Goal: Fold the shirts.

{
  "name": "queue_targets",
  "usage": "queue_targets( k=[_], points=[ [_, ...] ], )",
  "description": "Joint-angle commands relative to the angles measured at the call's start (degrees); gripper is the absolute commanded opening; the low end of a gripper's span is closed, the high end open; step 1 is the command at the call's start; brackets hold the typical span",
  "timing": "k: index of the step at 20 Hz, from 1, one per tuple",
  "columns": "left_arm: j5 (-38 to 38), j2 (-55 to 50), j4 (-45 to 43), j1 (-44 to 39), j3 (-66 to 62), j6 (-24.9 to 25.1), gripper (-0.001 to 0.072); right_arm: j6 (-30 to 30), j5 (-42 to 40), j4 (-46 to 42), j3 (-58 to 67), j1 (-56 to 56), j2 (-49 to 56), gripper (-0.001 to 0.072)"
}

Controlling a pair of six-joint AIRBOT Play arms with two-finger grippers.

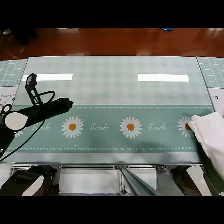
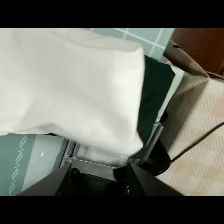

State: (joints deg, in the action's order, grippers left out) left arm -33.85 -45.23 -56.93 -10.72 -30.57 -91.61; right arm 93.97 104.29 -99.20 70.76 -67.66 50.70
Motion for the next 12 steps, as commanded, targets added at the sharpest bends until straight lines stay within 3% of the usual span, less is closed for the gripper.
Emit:
queue_targets(
  k=[1, 2, 3, 4, 7, 9, 11, 12],
  points=[
    [4.94, -3.41, -0.04, 0.09, -0.50, 1.07, 0.0017, 1.18, 0.33, -3.82, -0.55, -0.26, 0.22, 0.0400],
    [4.81, -4.48, -0.04, 0.42, -1.55, 2.21, 0.0017, 1.36, -0.17, -1.62, -0.55, -0.26, 0.33, 0.0309],
    [4.76, -5.49, -0.04, 0.44, -2.73, 3.65, 0.0017, 1.60, -1.05, 2.34, -0.55, -0.26, 0.31, 0.0133],
    [4.92, -6.64, -0.04, 0.44, -4.39, 4.46, 0.0017, 1.22, -2.89, 10.34, -0.52, -0.26, 0.33, 0.0021],
    [1.11, -9.94, -0.02, 0.39, -14.36, 8.09, 0.0016, 1.27, -19.96, 39.17, -0.52, 5.95, 0.33, 0.0021],
    [-6.25, -12.52, -0.09, 0.17, -25.11, 9.84, 0.0016, -2.71, -33.66, 52.33, -0.22, 19.28, 0.48, 0.0021],
    [-15.43, -16.04, -0.70, -0.70, -35.98, 10.14, 0.0016, -7.08, -42.18, 52.19, 0.70, 39.89, 1.95, 0.0021],
    [-18.67, -18.10, -1.84, -1.62, -40.22, 9.94, 0.0016, -7.34, -46.38, 47.30, 0.72, 51.93, 3.50, 0.0020]
  ],
)
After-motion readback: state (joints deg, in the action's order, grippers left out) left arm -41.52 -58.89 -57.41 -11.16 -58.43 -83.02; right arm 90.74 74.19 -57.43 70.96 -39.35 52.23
